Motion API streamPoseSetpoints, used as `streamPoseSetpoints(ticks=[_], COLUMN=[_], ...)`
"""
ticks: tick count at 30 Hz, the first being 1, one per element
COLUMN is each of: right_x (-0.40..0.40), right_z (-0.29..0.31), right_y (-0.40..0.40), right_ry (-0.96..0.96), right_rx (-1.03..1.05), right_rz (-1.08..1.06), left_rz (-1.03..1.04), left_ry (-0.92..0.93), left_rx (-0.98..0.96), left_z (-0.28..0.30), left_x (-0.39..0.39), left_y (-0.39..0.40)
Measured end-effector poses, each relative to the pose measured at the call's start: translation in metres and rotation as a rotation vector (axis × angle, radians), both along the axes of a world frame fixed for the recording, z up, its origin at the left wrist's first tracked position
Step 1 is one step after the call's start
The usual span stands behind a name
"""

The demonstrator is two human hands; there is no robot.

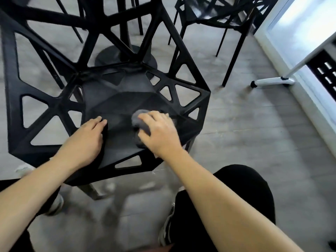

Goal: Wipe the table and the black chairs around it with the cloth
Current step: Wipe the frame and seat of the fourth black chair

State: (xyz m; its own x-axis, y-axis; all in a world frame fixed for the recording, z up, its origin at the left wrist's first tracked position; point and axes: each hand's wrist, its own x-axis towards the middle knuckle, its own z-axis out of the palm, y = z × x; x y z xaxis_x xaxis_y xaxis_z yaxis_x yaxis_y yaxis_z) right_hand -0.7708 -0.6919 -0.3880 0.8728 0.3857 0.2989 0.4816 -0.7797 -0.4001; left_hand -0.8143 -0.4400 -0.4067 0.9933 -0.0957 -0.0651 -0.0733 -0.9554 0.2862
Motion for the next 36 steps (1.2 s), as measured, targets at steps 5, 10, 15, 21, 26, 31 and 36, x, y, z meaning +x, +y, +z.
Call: streamPoseSetpoints(ticks=[5, 10, 15, 21, 26, 31, 36], right_x=[0.016, -0.052, -0.085, 0.027, 0.034, -0.024, 0.043], right_z=[-0.006, -0.013, -0.004, -0.003, 0.000, 0.001, -0.015], right_y=[-0.069, 0.017, 0.086, 0.000, 0.031, 0.110, 0.087], right_ry=[0.058, 0.000, 0.013, 0.053, 0.148, 0.218, 0.109], right_rx=[0.034, 0.205, 0.067, -0.184, -0.150, -0.015, -0.051], right_rz=[-0.462, -0.255, 0.149, -0.335, -0.255, 0.347, -0.015], left_rz=[-0.003, -0.002, 0.094, 0.059, 0.005, -0.024, 0.545], left_ry=[-0.058, -0.099, -0.109, -0.199, -0.167, -0.252, -0.431], left_rx=[0.098, 0.225, 0.147, 0.200, 0.118, -0.005, -0.111], left_z=[0.012, 0.031, 0.028, 0.017, 0.023, 0.037, 0.074], left_x=[-0.034, -0.061, -0.085, -0.106, -0.113, -0.103, -0.092], left_y=[-0.003, -0.009, -0.014, -0.010, 0.003, 0.014, 0.068])
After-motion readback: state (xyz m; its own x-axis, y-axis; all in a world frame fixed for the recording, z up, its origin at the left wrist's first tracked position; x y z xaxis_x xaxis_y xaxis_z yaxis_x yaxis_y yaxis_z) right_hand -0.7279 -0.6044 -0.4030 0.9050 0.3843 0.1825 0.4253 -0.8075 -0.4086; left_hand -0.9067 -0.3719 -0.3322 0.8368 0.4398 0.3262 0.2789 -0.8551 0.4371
